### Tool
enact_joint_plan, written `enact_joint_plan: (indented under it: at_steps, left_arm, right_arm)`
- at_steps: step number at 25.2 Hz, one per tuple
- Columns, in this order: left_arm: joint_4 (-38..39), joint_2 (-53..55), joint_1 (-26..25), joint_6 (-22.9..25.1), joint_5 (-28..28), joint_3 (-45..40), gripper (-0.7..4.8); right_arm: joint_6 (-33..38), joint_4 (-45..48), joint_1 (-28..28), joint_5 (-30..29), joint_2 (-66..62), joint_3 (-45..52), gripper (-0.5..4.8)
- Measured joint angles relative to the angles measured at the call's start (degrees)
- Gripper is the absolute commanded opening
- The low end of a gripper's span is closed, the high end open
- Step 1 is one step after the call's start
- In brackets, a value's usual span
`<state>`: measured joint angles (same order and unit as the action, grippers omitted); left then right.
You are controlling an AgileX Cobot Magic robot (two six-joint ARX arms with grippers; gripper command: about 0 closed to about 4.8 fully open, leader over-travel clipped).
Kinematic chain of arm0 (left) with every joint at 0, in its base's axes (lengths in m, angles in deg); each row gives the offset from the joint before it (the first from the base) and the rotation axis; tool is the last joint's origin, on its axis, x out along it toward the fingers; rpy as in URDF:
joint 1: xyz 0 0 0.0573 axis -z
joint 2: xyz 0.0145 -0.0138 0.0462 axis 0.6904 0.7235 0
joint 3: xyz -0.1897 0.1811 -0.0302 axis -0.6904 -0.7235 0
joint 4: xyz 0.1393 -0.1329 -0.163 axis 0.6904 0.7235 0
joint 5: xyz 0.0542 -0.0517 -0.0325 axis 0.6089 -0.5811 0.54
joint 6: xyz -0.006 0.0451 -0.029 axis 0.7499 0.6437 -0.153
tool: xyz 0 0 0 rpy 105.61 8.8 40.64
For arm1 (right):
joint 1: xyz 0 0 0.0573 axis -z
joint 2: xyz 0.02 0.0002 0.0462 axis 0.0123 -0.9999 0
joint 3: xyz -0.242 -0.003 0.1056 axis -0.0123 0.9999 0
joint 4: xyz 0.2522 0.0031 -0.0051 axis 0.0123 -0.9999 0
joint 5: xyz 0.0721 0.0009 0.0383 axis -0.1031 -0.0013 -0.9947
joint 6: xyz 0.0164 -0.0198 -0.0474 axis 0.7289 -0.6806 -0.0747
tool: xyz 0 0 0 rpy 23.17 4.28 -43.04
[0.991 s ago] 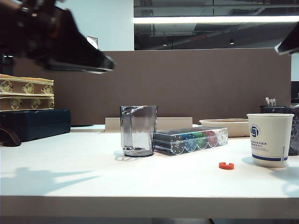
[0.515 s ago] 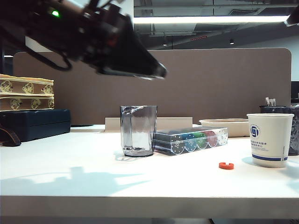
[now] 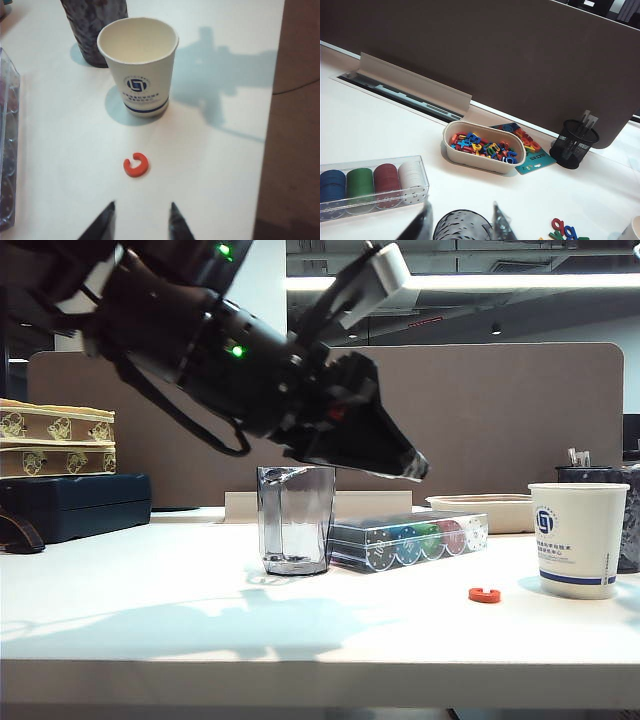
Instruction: Pick up the letter "c" and put it in the paper cup.
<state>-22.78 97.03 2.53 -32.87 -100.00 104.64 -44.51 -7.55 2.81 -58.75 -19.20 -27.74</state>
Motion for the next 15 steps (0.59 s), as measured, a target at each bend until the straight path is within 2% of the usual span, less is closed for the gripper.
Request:
enact_joint_plan:
  at_steps: [7, 12, 15]
  left_arm:
    - [-0.39, 4.44, 0.35, -0.11, 0.00, 4.11, 1.30]
    - [-0.59, 7.63, 0.81, -2.84, 0.00, 8.59, 1.31]
    - [-0.90, 9.51, 0.79, -3.93, 0.11, 10.29, 1.66]
  right_arm:
    - [-0.66, -0.04, -0.04, 0.00, 0.00, 0.00, 1.54]
    - [-0.68, -0.04, -0.15, 0.04, 0.00, 0.02, 1.62]
    - [-0.70, -0.44, -1.57, 0.90, 0.00, 0.02, 1.81]
